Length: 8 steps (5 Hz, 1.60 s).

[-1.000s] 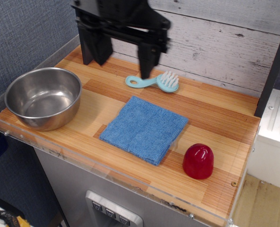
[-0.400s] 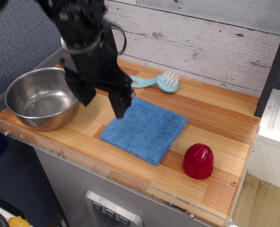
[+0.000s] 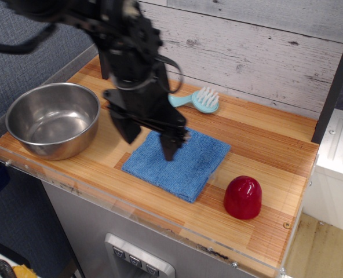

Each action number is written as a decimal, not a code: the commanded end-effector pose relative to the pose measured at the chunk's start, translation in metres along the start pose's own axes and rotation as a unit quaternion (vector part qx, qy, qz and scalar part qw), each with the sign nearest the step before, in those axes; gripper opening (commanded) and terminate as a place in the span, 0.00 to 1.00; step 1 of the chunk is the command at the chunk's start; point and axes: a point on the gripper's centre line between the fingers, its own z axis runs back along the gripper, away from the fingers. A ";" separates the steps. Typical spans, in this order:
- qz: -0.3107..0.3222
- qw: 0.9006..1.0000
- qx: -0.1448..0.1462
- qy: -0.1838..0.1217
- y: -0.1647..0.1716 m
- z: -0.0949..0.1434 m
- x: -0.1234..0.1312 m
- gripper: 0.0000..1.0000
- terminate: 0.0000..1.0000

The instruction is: Pick the blue cloth and put in the corner from middle

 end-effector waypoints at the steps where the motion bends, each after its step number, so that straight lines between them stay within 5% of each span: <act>1: -0.012 1.000 0.012 0.003 -0.010 -0.015 0.020 1.00 0.00; 6: -0.006 0.998 0.030 0.048 0.010 -0.063 0.010 1.00 0.00; 8: -0.015 0.999 0.020 0.028 -0.013 -0.062 0.034 1.00 0.00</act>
